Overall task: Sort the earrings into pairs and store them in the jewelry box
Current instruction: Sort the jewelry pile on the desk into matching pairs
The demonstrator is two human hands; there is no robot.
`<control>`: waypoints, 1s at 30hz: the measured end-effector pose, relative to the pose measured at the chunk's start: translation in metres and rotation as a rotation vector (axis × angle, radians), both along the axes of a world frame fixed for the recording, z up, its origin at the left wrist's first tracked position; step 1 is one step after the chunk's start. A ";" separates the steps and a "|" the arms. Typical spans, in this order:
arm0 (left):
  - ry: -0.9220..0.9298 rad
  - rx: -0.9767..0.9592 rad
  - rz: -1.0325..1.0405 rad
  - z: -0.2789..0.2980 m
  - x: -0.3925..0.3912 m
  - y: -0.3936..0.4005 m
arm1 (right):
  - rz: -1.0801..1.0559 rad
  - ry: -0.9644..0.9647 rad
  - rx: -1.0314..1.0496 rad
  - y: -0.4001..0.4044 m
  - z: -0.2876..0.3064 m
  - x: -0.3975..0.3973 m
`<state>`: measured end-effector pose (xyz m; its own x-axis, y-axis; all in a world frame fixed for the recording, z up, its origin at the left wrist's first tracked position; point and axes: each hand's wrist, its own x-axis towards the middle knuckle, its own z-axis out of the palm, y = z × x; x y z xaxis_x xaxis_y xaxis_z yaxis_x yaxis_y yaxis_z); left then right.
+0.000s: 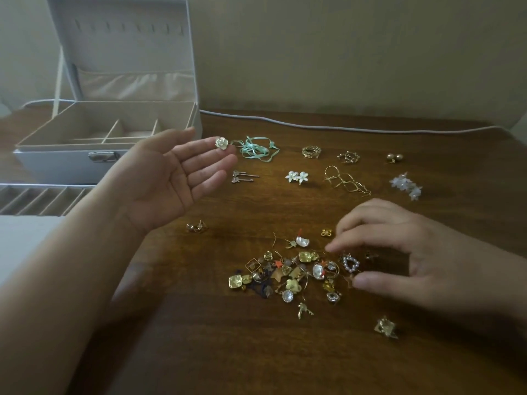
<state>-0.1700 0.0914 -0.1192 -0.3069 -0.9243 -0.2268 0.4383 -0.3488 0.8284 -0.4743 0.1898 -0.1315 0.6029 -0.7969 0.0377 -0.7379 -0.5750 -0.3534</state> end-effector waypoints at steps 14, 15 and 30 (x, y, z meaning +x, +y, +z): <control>-0.066 -0.025 -0.061 0.003 0.008 0.000 | 0.089 0.040 -0.064 0.006 -0.008 0.022; -0.068 -0.027 -0.059 0.003 0.008 0.000 | 0.077 0.021 -0.072 0.006 -0.006 0.020; -0.071 -0.045 -0.043 0.001 0.008 -0.003 | 0.069 0.104 -0.138 0.011 -0.009 0.045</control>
<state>-0.1618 0.0884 -0.1184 -0.3317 -0.9203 -0.2074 0.3636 -0.3276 0.8721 -0.4291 0.2012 -0.1401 0.6621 -0.7453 0.0788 -0.7235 -0.6631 -0.1918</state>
